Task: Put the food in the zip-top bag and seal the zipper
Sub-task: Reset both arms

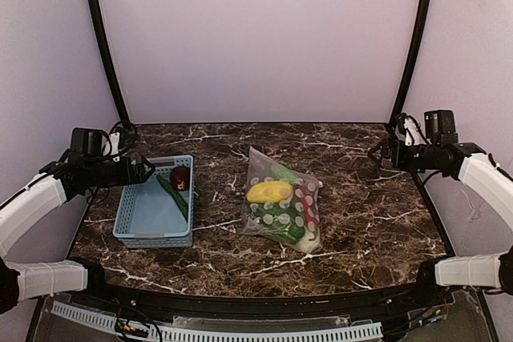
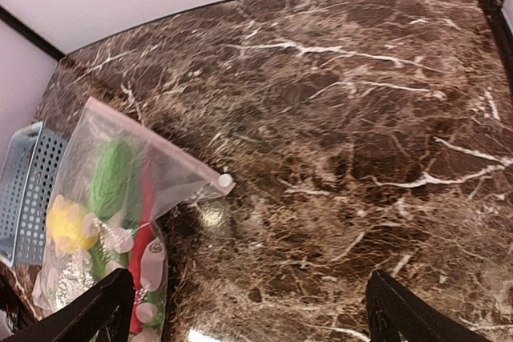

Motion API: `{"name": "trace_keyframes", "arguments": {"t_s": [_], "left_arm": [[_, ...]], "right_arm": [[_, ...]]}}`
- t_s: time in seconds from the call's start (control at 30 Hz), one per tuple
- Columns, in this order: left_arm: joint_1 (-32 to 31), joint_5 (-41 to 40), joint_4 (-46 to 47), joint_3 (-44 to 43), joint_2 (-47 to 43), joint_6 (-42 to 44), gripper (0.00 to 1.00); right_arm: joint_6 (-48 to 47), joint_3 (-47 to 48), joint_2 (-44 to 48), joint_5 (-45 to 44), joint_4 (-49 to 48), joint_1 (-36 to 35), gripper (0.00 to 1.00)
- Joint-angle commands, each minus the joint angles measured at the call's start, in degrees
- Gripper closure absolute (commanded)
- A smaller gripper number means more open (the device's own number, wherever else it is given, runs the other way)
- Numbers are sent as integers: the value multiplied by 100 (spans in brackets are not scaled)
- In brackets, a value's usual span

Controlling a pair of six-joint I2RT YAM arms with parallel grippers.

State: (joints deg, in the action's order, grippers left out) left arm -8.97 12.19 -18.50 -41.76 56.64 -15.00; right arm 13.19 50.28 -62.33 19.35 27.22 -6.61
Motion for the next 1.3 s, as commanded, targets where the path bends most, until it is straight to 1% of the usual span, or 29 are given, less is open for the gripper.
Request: {"name": "trace_keyframes", "arguments": {"t_s": [0.0,0.07,0.2,0.3,0.43,0.57,0.67,0.93,1.27], "left_arm": [[299,-129,369,203,-359,31,1],[311,-359,372,159,-451,123,1],[315,-822,192,28,-548,290,1],[300,-1496,-104,13,-674,539,1],[301,-2180,-1,415,-1251,709,1],[300,-2465,243,783,-1888,734,1],[302,-2557,168,794,-2023,708,1],[307,-2690,5,724,-1886,649,1],[301,-2510,-30,654,-1786,621,1]], "right_arm": [[248,-403,474,356,-796,775,2],[294,-621,688,174,-1082,947,1],[348,-1259,1198,-217,-1899,975,1],[296,-1821,1595,-527,-2512,970,1],[82,-2529,2006,-936,-3269,970,1],[138,-3086,2289,-967,-3873,972,1],[90,-3300,2408,-1048,-4009,973,1],[45,-3376,2461,-1057,-4018,969,1],[15,-3333,2517,-1072,-3890,969,1]]}}
